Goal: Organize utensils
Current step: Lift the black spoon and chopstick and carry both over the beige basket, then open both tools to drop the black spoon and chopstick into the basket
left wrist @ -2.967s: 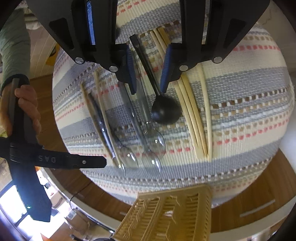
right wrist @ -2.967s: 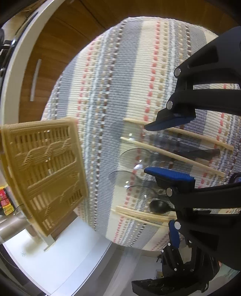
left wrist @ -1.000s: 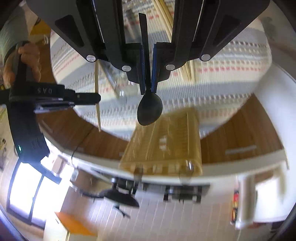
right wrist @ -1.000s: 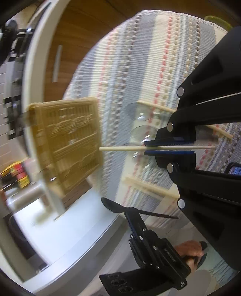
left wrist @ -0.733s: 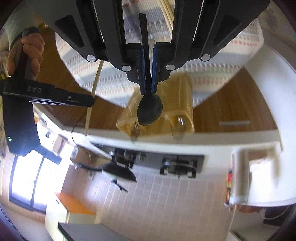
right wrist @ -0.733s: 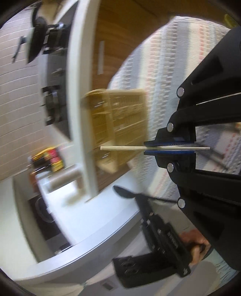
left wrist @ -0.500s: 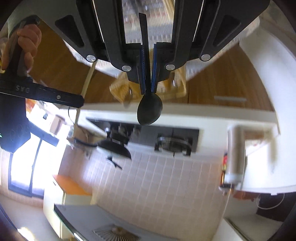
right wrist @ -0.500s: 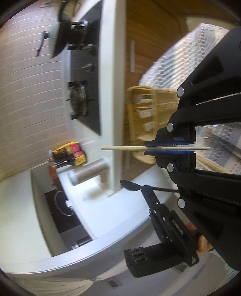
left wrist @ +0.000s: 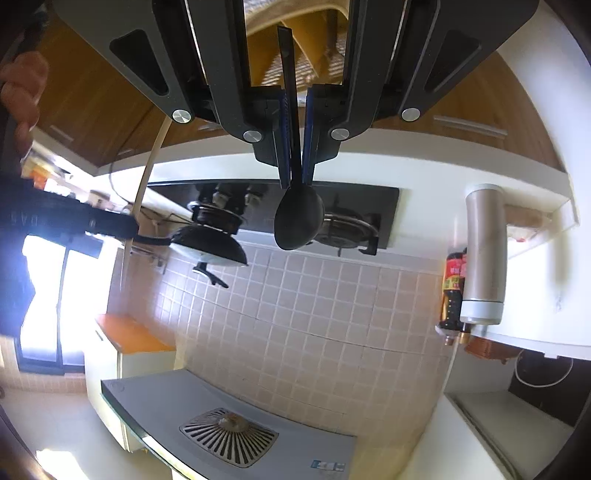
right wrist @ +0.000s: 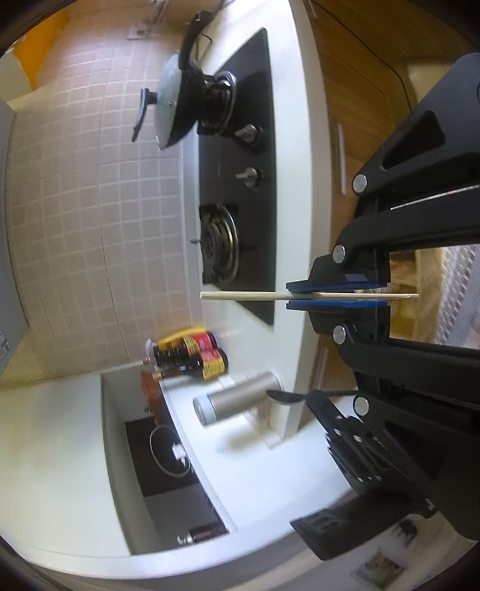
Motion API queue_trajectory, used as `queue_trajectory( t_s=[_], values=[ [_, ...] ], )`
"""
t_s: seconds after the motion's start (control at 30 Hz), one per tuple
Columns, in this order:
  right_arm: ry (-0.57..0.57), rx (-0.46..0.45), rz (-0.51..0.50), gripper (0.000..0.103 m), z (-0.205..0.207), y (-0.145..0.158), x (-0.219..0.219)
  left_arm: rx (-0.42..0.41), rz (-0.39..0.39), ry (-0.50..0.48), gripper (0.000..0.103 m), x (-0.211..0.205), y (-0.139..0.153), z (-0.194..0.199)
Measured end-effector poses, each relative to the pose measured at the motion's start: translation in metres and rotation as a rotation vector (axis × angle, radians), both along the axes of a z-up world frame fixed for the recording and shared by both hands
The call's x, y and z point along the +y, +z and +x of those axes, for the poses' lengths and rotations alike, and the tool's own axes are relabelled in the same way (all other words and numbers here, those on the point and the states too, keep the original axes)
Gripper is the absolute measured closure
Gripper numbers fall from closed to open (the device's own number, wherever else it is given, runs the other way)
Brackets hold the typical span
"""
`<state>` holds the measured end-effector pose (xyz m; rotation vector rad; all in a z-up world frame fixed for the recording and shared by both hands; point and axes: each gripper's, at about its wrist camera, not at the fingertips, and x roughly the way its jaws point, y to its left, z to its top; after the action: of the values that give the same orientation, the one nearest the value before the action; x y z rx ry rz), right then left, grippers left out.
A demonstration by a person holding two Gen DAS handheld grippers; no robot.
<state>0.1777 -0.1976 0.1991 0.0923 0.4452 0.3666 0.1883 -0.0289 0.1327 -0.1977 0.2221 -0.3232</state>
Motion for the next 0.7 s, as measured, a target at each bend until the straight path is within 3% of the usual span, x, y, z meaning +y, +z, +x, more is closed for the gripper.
queue_trajectory(
  t_s=[0.23,0.7],
  values=[
    [-0.071,-0.055,-0.091,0.1,0.019,-0.023,0.004,-0.002,-0.007,0.013,0.099,0.003,-0.022,0.011],
    [-0.102,-0.031,-0.089,0.1,0.033,-0.067,0.001,-0.042,0.054,0.052,0.098,0.002,-0.044,0.01]
  ],
)
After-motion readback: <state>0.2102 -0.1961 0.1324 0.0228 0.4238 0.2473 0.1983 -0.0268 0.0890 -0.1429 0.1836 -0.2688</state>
